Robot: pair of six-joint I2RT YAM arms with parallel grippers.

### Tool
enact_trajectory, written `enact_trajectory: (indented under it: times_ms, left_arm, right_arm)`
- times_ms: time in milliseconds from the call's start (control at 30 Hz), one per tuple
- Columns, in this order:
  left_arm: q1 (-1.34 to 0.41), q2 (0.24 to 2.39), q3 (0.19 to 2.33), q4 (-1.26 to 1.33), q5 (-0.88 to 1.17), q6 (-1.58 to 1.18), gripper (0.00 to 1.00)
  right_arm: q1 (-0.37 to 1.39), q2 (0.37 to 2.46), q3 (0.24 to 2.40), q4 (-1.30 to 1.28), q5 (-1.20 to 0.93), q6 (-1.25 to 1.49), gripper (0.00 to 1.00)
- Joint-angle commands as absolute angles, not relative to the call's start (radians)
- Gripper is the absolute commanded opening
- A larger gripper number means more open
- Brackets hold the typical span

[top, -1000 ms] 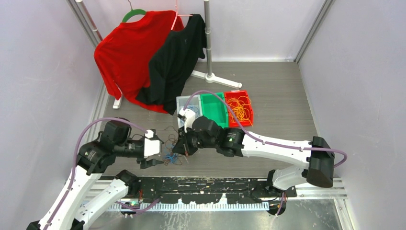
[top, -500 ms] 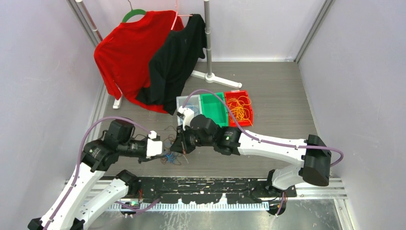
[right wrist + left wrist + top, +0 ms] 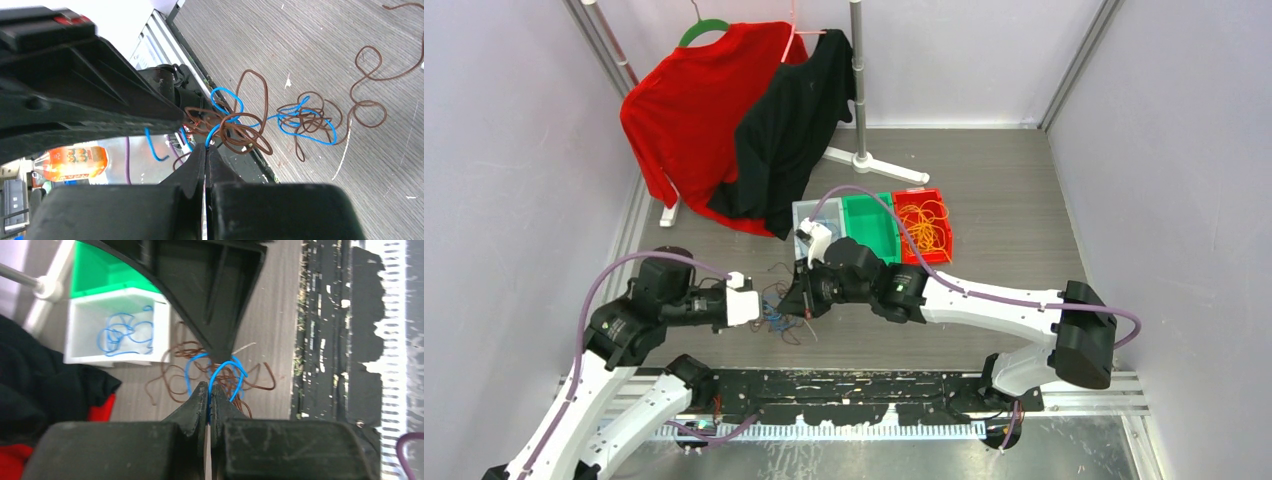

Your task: Untangle the cables

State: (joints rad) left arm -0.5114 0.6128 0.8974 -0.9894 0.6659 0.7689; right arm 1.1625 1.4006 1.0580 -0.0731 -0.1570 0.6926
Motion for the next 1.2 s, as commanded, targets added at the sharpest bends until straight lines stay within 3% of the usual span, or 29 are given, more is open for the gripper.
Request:
enact_trajectory:
  times_ms: [0, 200, 300, 567, 833, 1167]
  left_arm:
    - [-0.511, 0.579, 0.945, -0.84, 0.6, 0.765, 0.0]
    - [-0.511, 0.564, 1.01, -0.83, 0.599, 0.774, 0.0]
    - [-0.511, 0.565, 1.049, -0.803, 0.6, 0.762, 0.0]
    - [-0.511, 0.578, 1.113, -0.794, 0.605, 0.716, 0.0]
    - [-0.511, 0.626, 1.158, -0.75, 0.639, 0.5, 0.0]
    - [-0.51, 0.675, 1.238, -0.766, 0.705, 0.373, 0.0]
  right_arm:
    - [1.157, 1.372, 1.015, -0.007, -0.162, 0.719, 0.05]
    - [1.149, 1.362, 0.92, 0.046, -0.159, 0.751, 0.26]
    - [1.148, 1.351, 0.879, 0.049, -0.149, 0.739, 0.45]
    - [1.141, 1.204, 0.847, -0.009, -0.07, 0.542, 0.58]
    - [1.175, 1.133, 0.841, 0.359, -0.19, 0.27, 0.75]
    - [1.192, 1.304, 0.982, 0.483, -0.239, 0.155, 0.74]
